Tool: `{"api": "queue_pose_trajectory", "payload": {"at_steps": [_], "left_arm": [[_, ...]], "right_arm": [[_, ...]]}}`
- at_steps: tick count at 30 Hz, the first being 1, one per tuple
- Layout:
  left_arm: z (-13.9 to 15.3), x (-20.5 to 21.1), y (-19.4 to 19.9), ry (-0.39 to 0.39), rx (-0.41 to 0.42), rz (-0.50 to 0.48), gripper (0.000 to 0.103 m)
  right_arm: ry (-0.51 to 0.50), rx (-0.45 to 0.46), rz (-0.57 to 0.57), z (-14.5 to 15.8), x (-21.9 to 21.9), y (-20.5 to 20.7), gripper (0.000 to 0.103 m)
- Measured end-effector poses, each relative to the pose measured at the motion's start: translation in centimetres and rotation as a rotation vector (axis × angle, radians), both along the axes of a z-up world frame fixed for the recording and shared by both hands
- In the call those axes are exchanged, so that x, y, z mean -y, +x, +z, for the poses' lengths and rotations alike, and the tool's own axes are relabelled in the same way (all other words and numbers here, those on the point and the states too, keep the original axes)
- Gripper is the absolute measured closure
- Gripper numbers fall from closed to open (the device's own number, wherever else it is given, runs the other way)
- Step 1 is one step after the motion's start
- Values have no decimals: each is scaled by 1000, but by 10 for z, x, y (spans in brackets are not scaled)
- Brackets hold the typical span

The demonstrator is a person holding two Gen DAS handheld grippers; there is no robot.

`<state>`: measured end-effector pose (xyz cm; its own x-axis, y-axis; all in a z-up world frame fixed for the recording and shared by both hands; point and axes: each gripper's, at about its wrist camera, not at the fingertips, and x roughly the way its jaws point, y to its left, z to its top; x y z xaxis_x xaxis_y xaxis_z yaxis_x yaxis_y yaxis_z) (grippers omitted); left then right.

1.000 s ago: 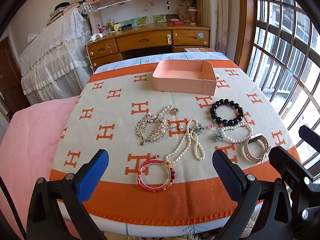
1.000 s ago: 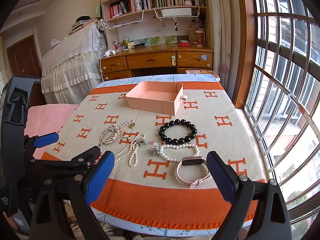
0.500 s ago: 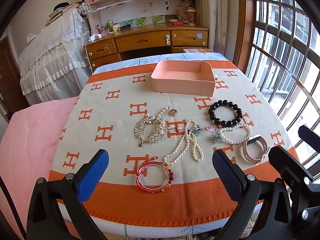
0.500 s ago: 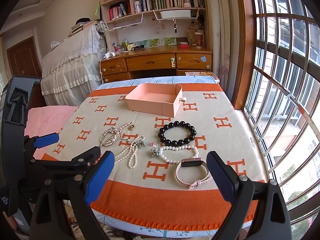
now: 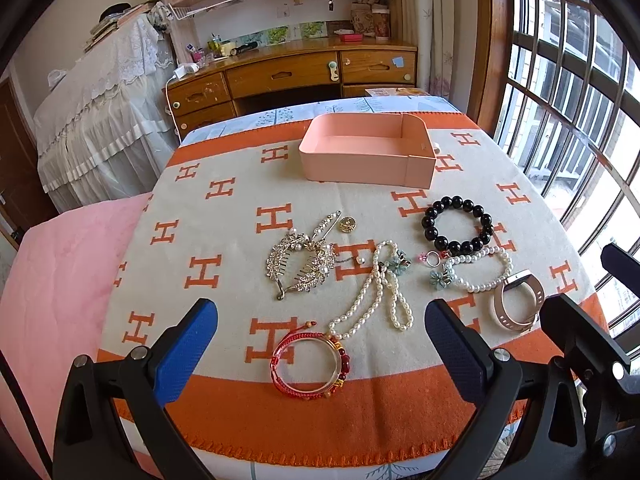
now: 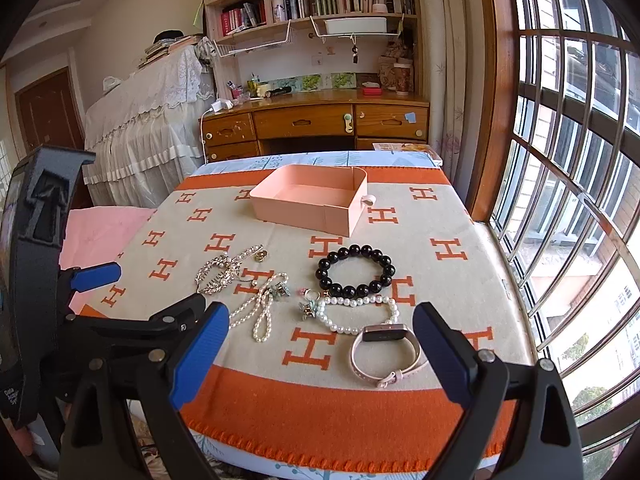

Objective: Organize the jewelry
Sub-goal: 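Move both tools toward the jewelry on the blanket, then grasp the pearl safety pin with the left tool while the right tool grasps the black bead bracelet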

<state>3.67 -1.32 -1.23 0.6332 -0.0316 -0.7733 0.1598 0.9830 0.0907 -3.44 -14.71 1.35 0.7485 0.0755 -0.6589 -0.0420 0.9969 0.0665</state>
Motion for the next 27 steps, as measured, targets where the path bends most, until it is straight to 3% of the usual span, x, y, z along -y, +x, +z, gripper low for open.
{"api": "queue_pose_trajectory", "payload": {"at_steps": [3, 9, 11, 15, 19, 24, 27], "left_arm": [[0, 2, 9, 5, -2, -21, 1], [10, 6, 23, 29, 52, -89, 1], [14, 6, 29, 26, 53, -119, 1], [23, -2, 54, -11, -4, -160, 1], [28, -20, 87, -41, -39, -141, 1], [13, -39, 125, -32, -104, -104, 1], [-7, -48, 147, -52, -182, -87, 1]], "right_arm": [[15, -20, 9, 3, 3, 2, 9], [184, -53, 34, 7, 15, 24, 9], [163, -54, 34, 12, 20, 33, 9], [100, -72, 20, 21, 30, 56, 9], [5, -126, -4, 17, 39, 86, 9], [56, -223, -9, -1, 58, 121, 9], [86, -279, -16, -17, 68, 138, 16]]}}
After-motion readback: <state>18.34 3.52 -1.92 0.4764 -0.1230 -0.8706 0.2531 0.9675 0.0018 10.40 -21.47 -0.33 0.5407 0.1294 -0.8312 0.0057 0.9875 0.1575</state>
